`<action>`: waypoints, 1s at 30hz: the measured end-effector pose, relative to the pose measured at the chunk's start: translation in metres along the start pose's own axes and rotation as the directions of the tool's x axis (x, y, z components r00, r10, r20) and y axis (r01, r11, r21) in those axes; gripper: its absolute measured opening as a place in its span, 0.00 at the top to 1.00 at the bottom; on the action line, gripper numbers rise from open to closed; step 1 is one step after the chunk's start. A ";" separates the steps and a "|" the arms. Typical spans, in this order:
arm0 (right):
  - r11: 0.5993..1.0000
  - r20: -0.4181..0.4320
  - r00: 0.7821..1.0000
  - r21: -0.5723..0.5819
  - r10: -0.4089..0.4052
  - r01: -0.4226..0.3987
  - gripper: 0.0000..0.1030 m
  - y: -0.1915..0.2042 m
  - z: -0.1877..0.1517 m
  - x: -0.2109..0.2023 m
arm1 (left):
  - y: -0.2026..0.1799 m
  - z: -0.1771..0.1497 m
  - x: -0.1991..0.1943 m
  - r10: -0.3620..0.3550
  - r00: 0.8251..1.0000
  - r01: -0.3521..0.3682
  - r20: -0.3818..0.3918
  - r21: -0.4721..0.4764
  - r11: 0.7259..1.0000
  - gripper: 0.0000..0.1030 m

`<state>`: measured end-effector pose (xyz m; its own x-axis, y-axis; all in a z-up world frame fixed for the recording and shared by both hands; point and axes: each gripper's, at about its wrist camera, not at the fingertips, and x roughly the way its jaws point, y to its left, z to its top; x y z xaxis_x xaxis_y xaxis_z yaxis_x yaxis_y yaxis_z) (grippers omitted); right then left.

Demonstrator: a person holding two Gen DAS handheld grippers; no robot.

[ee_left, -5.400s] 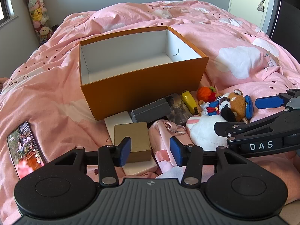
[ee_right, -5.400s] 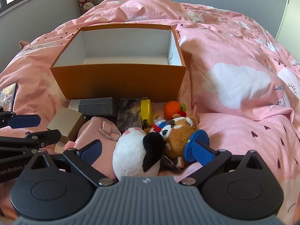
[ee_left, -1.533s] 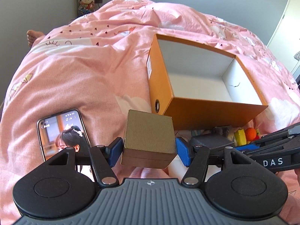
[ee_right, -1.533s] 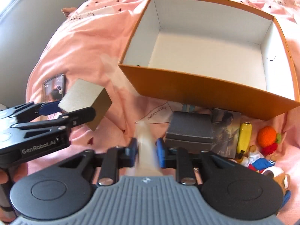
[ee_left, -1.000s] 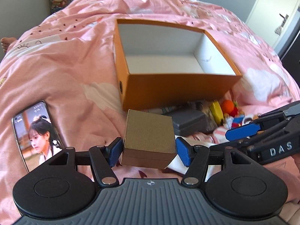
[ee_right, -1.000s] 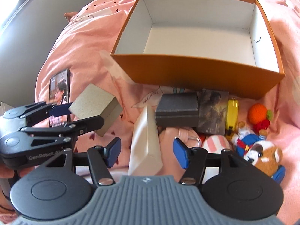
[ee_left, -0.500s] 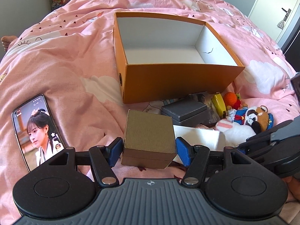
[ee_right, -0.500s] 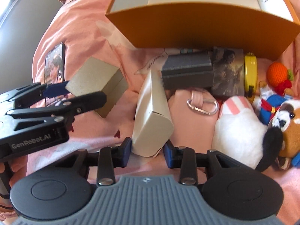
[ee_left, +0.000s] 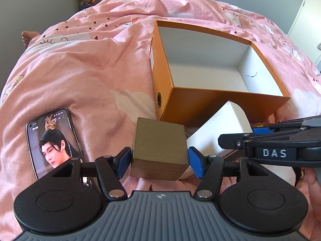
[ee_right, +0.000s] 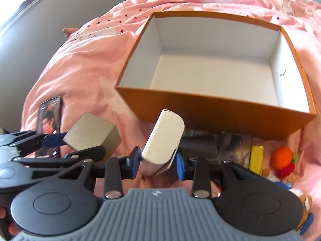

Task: Organize objects
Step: 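Lift and carry the cube and white box over the orange box with both grippers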

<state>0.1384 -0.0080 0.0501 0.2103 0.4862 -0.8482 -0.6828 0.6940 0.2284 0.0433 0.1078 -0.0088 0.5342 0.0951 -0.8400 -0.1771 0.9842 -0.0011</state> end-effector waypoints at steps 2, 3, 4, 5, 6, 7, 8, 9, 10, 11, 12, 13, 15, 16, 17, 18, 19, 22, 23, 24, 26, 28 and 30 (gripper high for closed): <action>1.000 0.014 1.000 -0.005 -0.019 0.019 0.62 0.001 0.003 0.009 | 0.001 0.002 0.003 -0.005 1.000 0.005 -0.003 -0.008 1.000 0.31; 1.000 0.014 1.000 -0.007 -0.024 0.024 0.61 0.001 0.004 0.013 | 0.001 0.003 0.004 -0.008 1.000 0.008 -0.004 -0.011 1.000 0.31; 1.000 0.009 1.000 -0.004 -0.023 0.024 0.61 0.001 0.004 0.018 | 0.001 0.003 0.004 -0.011 1.000 0.011 -0.004 -0.014 1.000 0.31; 1.000 -0.002 1.000 -0.001 -0.018 0.018 0.62 0.001 0.004 0.023 | 0.001 0.004 0.005 -0.012 1.000 0.012 -0.003 -0.016 1.000 0.31; 1.000 -0.016 1.000 0.003 -0.010 0.011 0.62 0.000 0.003 0.027 | 0.000 0.004 0.005 -0.007 1.000 0.007 -0.003 -0.012 1.000 0.31; 1.000 -0.022 1.000 0.021 -0.002 0.003 0.63 -0.002 0.002 0.031 | 0.001 0.004 0.005 -0.008 1.000 0.008 0.003 -0.016 1.000 0.31; 1.000 -0.021 1.000 0.028 0.004 -0.004 0.63 -0.003 0.002 0.032 | 0.001 0.005 0.004 -0.012 1.000 0.013 0.007 -0.016 1.000 0.31; 0.999 -0.014 1.000 0.032 0.009 -0.008 0.63 -0.005 0.003 0.032 | 0.001 0.006 0.003 -0.017 1.000 0.017 0.010 -0.016 1.000 0.31; 0.999 -0.011 1.000 0.033 0.014 -0.014 0.64 -0.004 0.003 0.030 | 0.001 0.006 0.001 -0.020 1.000 0.021 0.015 -0.015 1.000 0.31; 0.999 -0.010 1.000 0.032 0.018 -0.017 0.64 -0.005 0.004 0.028 | 0.001 0.007 -0.001 -0.023 1.000 0.023 0.021 -0.013 1.000 0.31; 0.999 -0.005 1.000 0.031 0.021 -0.020 0.64 -0.005 0.005 0.025 | 0.000 0.009 -0.004 -0.027 0.999 0.027 0.030 -0.008 1.000 0.31; 0.999 0.006 1.000 0.026 0.024 -0.025 0.65 -0.004 0.005 0.019 | 0.000 0.010 -0.007 -0.032 0.999 0.032 0.039 -0.005 0.999 0.31; 0.999 0.031 0.999 0.018 0.036 -0.036 0.66 -0.005 0.007 0.006 | -0.002 0.013 -0.015 -0.044 0.997 0.044 0.060 0.001 0.999 0.31; 0.999 0.047 0.998 0.014 0.043 -0.044 0.66 -0.005 0.008 -0.002 | -0.004 0.015 -0.019 -0.053 0.996 0.052 0.070 0.004 0.999 0.31; 0.999 0.059 0.997 0.011 0.052 -0.052 0.67 -0.006 0.010 -0.010 | -0.005 0.018 -0.023 -0.062 0.995 0.061 0.079 0.007 0.998 0.31; 0.998 0.069 0.996 0.008 0.061 -0.062 0.67 -0.008 0.012 -0.018 | -0.006 0.021 -0.027 -0.072 0.993 0.071 0.089 0.012 0.997 0.31; 0.997 0.082 0.994 0.006 0.072 -0.073 0.68 -0.009 0.015 -0.026 | -0.008 0.024 -0.030 -0.081 0.992 0.079 0.101 0.017 0.997 0.31; 0.996 0.120 0.988 0.001 0.093 -0.093 0.68 -0.015 0.024 -0.050 | -0.014 0.036 -0.038 -0.094 0.986 0.090 0.136 0.039 0.995 0.31; 0.995 0.137 0.986 0.001 0.100 -0.101 0.68 -0.018 0.027 -0.058 | -0.017 0.042 -0.040 -0.095 0.984 0.088 0.148 0.049 0.995 0.31; 0.995 0.154 0.983 -0.002 0.101 -0.102 0.68 -0.020 0.030 -0.065 | -0.019 0.047 -0.041 -0.094 0.983 0.086 0.160 0.058 0.995 0.31; 0.995 0.201 0.975 -0.009 0.095 -0.095 0.69 -0.025 0.038 -0.082 | -0.026 0.060 -0.042 -0.097 0.979 0.084 0.179 0.076 0.994 0.31; 0.996 0.252 0.964 -0.012 0.084 -0.084 0.70 -0.032 0.047 -0.098 | -0.033 0.072 -0.042 -0.105 0.975 0.088 0.196 0.096 0.992 0.31; 0.997 0.291 0.954 -0.004 0.076 -0.078 0.70 -0.040 0.056 -0.110 | -0.039 0.085 -0.039 -0.130 0.969 0.109 0.210 0.111 0.988 0.31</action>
<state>0.1820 -0.0598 0.1609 0.3525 0.6709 -0.6524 -0.7001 0.6517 0.2919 0.0998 0.0780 0.0700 0.7142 -0.0044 -0.6999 -0.0254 0.9992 -0.0322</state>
